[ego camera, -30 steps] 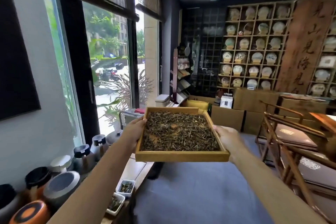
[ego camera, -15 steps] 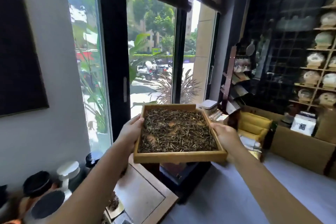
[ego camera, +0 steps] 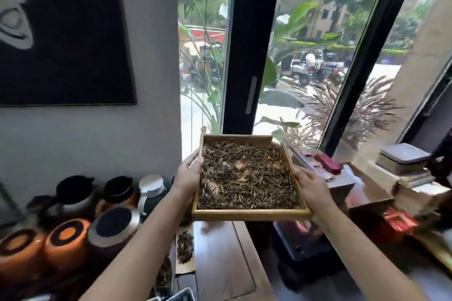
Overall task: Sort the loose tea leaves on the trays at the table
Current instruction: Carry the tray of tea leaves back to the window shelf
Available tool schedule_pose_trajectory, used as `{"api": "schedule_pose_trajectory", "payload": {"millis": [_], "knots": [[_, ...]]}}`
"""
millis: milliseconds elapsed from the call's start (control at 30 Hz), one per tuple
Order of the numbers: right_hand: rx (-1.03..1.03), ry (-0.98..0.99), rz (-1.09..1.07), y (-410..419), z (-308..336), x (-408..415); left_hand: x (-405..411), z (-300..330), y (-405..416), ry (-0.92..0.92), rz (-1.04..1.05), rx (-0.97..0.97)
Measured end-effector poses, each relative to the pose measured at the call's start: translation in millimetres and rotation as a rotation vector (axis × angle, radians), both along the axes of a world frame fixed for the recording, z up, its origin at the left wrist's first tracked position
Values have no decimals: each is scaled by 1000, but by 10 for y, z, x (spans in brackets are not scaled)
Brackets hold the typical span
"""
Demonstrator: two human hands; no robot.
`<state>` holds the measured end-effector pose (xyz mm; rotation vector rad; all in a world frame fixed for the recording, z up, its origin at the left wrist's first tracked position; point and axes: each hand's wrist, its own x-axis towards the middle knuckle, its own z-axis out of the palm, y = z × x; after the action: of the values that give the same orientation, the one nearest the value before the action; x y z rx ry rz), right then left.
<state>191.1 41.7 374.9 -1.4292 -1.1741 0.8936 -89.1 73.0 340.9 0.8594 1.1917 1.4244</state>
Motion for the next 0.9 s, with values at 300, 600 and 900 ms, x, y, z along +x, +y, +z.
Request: {"api": "schedule_pose_trajectory", "payload": {"millis": [300,600,900], "knots": [[-78,51,64,606,-950,65,92,-792,174,91,113,-50],[-185,40,174,713,-2462,316,332,-2236,-15,220,182,-195],[-351,95,218,477,-3691,478,636,-3393,-394,247,240,-391]]}}
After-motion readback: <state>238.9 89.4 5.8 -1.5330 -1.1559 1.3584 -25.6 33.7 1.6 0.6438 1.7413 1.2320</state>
